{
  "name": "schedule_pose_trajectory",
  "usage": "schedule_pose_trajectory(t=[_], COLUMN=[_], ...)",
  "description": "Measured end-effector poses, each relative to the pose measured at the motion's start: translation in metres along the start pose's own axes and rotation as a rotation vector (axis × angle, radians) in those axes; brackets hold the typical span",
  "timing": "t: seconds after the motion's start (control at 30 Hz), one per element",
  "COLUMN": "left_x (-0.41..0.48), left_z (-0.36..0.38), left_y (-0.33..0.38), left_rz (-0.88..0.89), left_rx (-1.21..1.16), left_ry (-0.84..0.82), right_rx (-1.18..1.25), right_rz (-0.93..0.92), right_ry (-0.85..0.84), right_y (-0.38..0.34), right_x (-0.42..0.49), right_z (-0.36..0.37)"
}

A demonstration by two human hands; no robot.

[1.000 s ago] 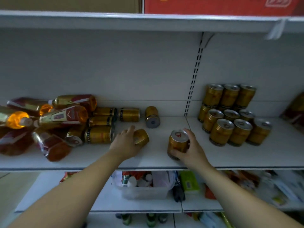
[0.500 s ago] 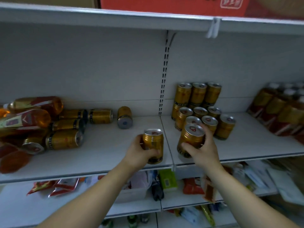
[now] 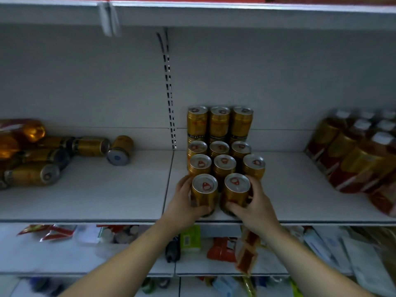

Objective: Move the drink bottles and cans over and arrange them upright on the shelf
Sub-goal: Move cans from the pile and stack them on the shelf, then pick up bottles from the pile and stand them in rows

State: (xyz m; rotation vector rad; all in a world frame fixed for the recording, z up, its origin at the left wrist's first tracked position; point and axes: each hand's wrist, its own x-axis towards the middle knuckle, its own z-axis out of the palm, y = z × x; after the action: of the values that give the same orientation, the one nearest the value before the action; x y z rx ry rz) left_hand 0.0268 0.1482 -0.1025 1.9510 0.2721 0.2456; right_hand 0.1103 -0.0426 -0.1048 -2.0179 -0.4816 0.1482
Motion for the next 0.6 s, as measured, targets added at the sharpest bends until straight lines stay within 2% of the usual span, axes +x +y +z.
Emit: schedule_pose_trajectory(t=[0.13,0.23,0.3,0.4,0.5,0.6], left_x=[0.001,-0.001,0.0,0.004,0.007,-0.003], left_z=[0.011,0.01,0.002,-0.024,-0.065,-0.112], left_y=[0.003,0.005,0.01,0.016,0.016,0.013], left_rz=[-0.001,-0.036,-0.06,-0.142,-0.185,-0.212], left_rx=[-0.171,-0.168,-0.08,0.18,0.406,0.53], left_ry=[0.009,0.021,-0.011,-0.05,-0.062,-0.049], right_rx=[-0.04,-0.11,-0.19,-0.279,-0.4,-0.496], right_rz=[-0.053,-0.083,-0.114,-0.229,-0.297,-0.314], right_ry=[-0.111,-0.144,-0.127,-0.096,-0.179,-0.28], right_y=[-0.002,-0.005,-0.012,-0.042,-0.083,-0.121], right_x=[0.014,0.018,0.021,0.036,0.057,0.076], right_z=[0.0,-0.002,-0.008,-0.017,-0.013,0.009])
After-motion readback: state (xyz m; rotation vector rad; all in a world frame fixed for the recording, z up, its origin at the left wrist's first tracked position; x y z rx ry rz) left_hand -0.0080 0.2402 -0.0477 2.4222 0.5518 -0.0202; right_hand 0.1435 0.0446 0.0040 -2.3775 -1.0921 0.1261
